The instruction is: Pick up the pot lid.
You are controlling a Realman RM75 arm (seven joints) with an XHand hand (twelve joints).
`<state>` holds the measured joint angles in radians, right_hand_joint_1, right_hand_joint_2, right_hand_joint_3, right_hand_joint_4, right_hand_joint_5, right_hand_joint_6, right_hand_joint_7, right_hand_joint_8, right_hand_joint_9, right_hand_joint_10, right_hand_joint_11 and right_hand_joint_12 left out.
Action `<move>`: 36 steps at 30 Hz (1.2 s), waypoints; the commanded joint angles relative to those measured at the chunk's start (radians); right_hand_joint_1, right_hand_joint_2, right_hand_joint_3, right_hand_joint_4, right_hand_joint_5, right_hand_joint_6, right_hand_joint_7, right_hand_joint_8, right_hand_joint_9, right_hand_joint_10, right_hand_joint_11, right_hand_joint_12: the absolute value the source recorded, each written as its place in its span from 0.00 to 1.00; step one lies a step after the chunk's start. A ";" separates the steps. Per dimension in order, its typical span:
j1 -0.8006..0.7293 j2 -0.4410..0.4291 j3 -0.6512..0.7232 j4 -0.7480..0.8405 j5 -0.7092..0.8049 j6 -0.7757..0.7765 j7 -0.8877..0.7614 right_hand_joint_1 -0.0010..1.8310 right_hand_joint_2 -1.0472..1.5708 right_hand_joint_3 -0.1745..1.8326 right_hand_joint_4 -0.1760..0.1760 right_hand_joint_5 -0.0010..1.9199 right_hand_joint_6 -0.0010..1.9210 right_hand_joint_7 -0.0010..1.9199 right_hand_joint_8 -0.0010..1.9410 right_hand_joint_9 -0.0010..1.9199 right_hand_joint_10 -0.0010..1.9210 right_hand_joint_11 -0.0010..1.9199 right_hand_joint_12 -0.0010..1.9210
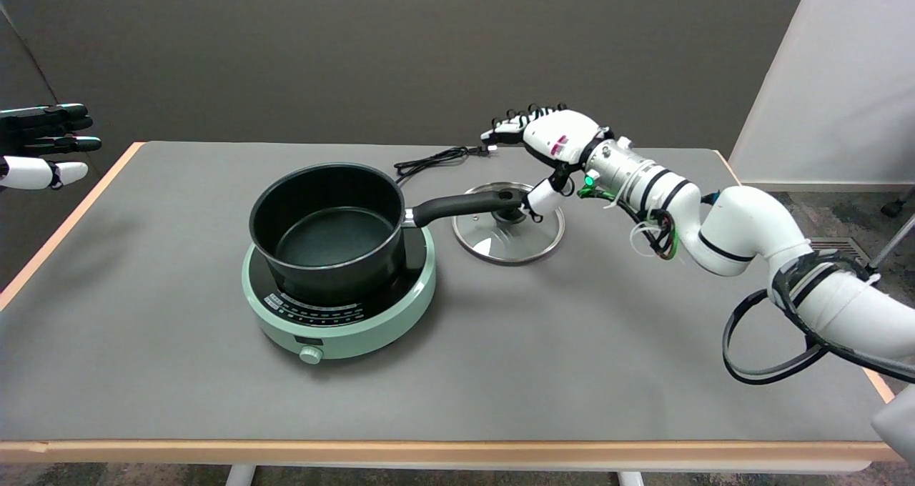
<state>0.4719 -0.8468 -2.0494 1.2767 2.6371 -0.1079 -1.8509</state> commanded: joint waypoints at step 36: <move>0.041 -0.120 -0.070 -0.172 -0.001 0.080 -0.003 0.50 0.60 0.60 0.78 0.21 0.11 0.20 0.09 0.23 0.14 0.15 0.25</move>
<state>0.5036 -0.9599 -2.1004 1.1456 2.6362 -0.0634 -1.8538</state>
